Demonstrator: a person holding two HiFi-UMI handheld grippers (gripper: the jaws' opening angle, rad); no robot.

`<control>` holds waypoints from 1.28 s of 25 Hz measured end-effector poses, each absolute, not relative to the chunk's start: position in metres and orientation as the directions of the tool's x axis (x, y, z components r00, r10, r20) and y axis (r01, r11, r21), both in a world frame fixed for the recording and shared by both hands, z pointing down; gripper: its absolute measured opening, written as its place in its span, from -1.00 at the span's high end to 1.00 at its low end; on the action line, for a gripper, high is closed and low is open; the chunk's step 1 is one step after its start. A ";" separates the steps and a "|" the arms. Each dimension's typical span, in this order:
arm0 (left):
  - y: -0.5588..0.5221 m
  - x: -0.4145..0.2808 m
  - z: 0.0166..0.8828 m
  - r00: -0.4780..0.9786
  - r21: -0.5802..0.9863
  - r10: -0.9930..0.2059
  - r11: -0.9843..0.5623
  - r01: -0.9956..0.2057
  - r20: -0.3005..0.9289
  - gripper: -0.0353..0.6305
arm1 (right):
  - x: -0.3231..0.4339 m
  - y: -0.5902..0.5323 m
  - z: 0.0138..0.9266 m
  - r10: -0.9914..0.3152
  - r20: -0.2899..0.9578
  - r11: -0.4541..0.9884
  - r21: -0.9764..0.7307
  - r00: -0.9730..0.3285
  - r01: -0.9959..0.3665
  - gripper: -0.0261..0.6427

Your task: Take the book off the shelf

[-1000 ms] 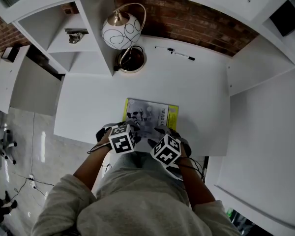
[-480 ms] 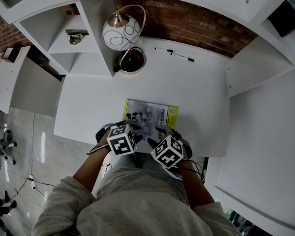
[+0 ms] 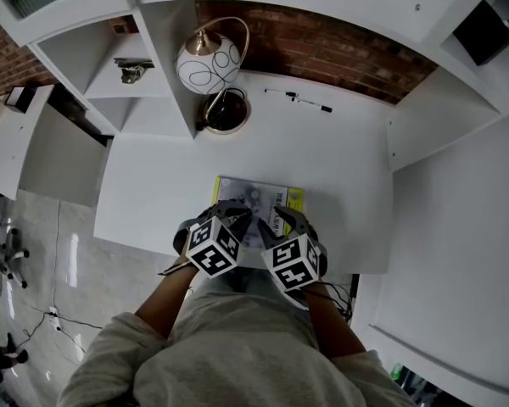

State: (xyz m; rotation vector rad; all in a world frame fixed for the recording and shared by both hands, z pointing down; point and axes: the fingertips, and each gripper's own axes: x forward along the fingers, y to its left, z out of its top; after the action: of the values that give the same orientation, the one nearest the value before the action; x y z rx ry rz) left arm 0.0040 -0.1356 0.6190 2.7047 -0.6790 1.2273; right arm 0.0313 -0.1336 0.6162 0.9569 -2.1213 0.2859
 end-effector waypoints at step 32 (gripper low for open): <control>-0.171 -0.029 0.373 0.458 -0.123 -0.888 -0.458 -0.880 0.030 0.87 | 0.037 -0.157 0.380 -0.929 0.092 0.369 0.165 -0.359 -0.914 0.87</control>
State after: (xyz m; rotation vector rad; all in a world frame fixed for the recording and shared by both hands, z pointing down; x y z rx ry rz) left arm -0.0287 -0.1706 0.3728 2.7581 -1.6770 0.1448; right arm 0.0367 -0.1573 0.3804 1.6698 -2.4550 -0.1270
